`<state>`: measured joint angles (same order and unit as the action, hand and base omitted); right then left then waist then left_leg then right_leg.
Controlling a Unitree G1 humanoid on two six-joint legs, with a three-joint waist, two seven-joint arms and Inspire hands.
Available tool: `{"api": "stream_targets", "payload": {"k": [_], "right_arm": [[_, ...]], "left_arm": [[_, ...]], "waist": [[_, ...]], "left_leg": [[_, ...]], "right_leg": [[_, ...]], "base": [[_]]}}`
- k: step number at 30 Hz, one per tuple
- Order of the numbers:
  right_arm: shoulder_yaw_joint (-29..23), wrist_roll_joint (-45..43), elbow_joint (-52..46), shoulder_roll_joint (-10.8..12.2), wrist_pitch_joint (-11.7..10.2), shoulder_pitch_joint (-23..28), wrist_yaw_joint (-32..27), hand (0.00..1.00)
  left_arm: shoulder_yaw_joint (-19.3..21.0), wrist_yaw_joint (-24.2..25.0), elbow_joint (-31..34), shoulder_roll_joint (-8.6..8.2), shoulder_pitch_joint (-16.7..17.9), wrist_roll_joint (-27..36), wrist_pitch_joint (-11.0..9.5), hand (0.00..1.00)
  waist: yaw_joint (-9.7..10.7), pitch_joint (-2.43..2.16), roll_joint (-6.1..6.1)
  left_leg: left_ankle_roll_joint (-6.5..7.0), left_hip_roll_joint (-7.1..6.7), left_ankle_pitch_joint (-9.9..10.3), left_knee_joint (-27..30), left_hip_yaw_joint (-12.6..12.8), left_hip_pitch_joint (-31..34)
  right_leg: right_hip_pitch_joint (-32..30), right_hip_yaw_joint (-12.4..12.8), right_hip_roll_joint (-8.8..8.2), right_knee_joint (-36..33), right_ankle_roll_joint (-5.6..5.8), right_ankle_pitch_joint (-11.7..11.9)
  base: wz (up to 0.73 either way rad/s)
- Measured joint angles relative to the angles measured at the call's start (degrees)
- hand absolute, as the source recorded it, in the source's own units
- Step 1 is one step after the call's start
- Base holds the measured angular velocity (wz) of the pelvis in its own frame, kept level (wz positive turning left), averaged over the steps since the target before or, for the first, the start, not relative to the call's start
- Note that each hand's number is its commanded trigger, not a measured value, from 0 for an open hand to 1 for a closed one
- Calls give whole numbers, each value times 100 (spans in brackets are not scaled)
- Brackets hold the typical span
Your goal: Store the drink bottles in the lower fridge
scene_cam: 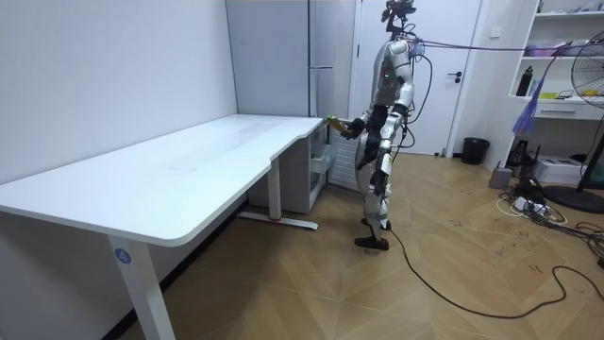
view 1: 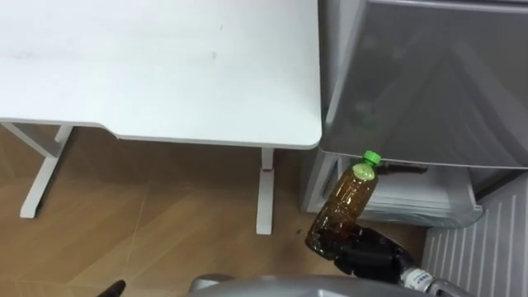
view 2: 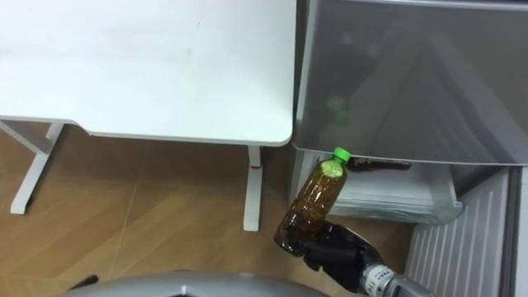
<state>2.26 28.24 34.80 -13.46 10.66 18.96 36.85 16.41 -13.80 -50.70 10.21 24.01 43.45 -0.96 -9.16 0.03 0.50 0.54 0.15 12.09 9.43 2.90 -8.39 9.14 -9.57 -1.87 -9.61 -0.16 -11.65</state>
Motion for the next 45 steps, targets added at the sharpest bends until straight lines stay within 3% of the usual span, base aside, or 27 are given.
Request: {"api": "stream_targets", "payload": {"k": [5, 8, 12, 16, 22, 31, 45], "right_arm": [[-2, 291, 115, 5, 0, -3, -5, 100], [-3, 332, 346, 5, -6, -65, -8, 100], [-17, 538, 819, 7, -6, -209, -302, 100], [-11, 893, 1023, -2, -16, -216, -479, 100], [19, 1602, 1065, 3, -69, -223, -756, 100], [29, 2601, 1064, 29, -130, -347, -1297, 100], [-89, 4172, 1064, 123, -244, -617, -2143, 100]], "left_arm": [[-199, 507, -866, -57, -103, -121, 177, 0], [-244, 751, -1171, -61, -172, -497, 305, 0], [-702, 1039, -1597, -48, -306, -1222, 363, 0], [-961, 1162, -1616, -57, -424, -2060, 538, 0], [-1111, 1295, -1584, -58, -524, -2567, 581, 0], [-1327, 1313, -1610, -83, -544, -2777, 647, 0], [-1320, 1394, -1610, -249, -545, -3050, 762, 0]], "waist": [[64, 16, 23], [140, 30, 23], [263, 43, 47], [304, 38, 34], [330, 22, 8], [434, 35, 26], [456, 13, 69]], "left_leg": [[-2, 2, 3, -8, 5, -4], [-7, -4, 9, 5, -6, 26], [-6, -14, 8, 30, -2, 65], [-7, -9, 8, 39, 9, 77], [-6, -12, 8, 43, 22, 68], [-6, -13, 8, 31, 35, 19], [-7, -21, 9, 119, 22, 87]], "right_leg": [[4, -6, 1, 11, 5, -4], [-4, -9, 6, 21, 4, -5], [-27, -33, 0, 16, 6, -7], [-40, -14, 8, 14, 4, -7], [-37, -2, 6, 11, 4, -8], [-9, 20, 10, 33, 6, -9], [2, 31, 17, 87, 5, -7]], "base": [[0], [3], [2], [-2], [-1], [0], [1]]}}
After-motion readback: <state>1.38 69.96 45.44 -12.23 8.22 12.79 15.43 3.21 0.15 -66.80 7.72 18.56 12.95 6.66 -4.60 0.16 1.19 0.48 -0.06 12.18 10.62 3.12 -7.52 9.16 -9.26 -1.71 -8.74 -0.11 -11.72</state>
